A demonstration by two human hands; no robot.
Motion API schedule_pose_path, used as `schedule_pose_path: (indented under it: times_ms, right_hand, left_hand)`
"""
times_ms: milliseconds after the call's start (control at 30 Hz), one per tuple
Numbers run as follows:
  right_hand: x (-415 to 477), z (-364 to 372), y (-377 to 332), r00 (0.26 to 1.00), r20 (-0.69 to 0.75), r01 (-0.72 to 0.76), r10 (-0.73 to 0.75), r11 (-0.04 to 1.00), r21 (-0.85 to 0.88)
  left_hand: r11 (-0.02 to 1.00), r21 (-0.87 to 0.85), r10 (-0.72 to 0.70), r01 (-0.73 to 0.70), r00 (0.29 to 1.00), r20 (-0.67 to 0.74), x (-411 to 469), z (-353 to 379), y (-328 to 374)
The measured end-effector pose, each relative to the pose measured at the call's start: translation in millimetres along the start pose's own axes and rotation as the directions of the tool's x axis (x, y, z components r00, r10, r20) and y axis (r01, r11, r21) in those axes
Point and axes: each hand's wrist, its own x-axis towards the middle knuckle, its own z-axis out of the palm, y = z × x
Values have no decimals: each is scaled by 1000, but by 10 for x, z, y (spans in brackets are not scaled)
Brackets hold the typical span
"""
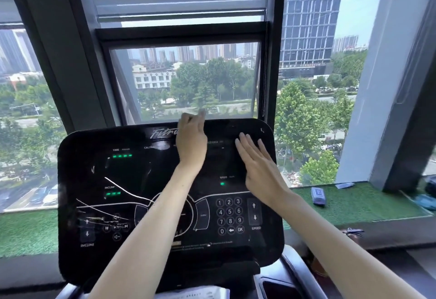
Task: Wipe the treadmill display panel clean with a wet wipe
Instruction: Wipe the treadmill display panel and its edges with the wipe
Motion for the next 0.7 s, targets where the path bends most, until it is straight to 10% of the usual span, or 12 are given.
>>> schedule_pose_path:
  times_ms: [100, 267, 500, 700]
  right_hand:
    - [-119, 7, 73, 999, 2, -38, 38, 999, -9]
    - [-162, 76, 86, 998, 39, -42, 43, 998, -42]
    - [-229, 130, 159, 989, 95, -101, 114, 985, -140]
    - [-206, 88, 184, 988, 113, -85, 106, 981, -177]
  left_hand:
    - [990, -31, -140, 138, 984, -106, -65, 72, 126]
    - [972, 16, 226, -233, 957, 181, -146, 336, 544]
    - [997, 29, -72, 76, 990, -119, -190, 297, 303]
    - [957, 46, 271, -287, 936, 224, -191, 497, 691]
